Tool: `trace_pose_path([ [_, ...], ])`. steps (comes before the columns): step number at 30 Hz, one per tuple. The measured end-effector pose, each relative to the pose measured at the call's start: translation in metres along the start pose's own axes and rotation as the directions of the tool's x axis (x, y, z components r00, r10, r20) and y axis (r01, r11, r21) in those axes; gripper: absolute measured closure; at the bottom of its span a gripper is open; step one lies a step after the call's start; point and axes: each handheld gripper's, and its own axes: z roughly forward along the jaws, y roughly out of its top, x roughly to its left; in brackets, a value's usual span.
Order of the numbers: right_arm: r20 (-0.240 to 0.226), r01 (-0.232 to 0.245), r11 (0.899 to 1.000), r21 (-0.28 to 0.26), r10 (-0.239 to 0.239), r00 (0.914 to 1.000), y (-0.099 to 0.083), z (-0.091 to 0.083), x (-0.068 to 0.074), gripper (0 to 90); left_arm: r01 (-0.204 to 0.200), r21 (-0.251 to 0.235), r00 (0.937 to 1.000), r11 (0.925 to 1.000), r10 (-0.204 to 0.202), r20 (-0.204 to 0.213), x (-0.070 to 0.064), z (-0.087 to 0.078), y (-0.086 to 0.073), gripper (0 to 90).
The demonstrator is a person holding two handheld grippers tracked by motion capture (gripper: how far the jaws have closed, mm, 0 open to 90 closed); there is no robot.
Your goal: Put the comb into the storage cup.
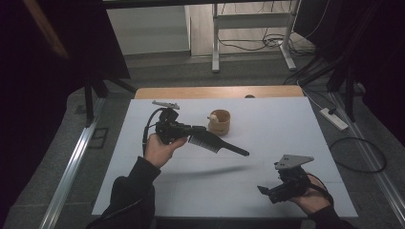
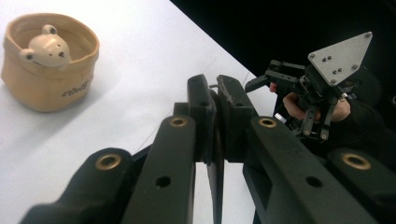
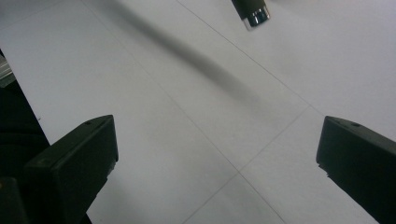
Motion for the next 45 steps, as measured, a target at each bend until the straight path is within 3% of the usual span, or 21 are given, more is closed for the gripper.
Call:
trace_pose_path([
  [4,0.009,-0.018,1.0,-0.003,0.018,0.9998,-0.004,-0.003,-0.002,0.0,-0.001,0.001,0.9999,1.0,0.001,-0.012,0.002,-0.002,0.004,83.7],
  [13,0.049,-0.105,0.994,-0.027,0.107,0.9931,-0.015,-0.014,-0.009,0.0,0.004,-0.011,0.9996,0.9999,-0.004,-0.029,0.007,-0.011,0.013,83.7],
  [31,0.121,-0.175,0.984,-0.011,0.175,0.9771,-0.036,-0.031,-0.019,0.0,-0.004,-0.027,0.9958,0.9996,0.002,-0.092,0.014,-0.028,0.036,83.6],
  [35,0.133,-0.2,0.979,-0.025,0.202,0.9704,-0.039,-0.036,-0.021,0.0,-0.002,-0.033,0.9945,0.9995,-0.001,-0.105,0.016,-0.032,0.04,83.7],
  [45,0.175,-0.254,0.967,0.01,0.248,0.9528,-0.044,-0.046,-0.023,0.0,0.007,-0.053,0.9923,0.9985,-0.014,-0.123,0.019,-0.043,0.047,83.6],
])
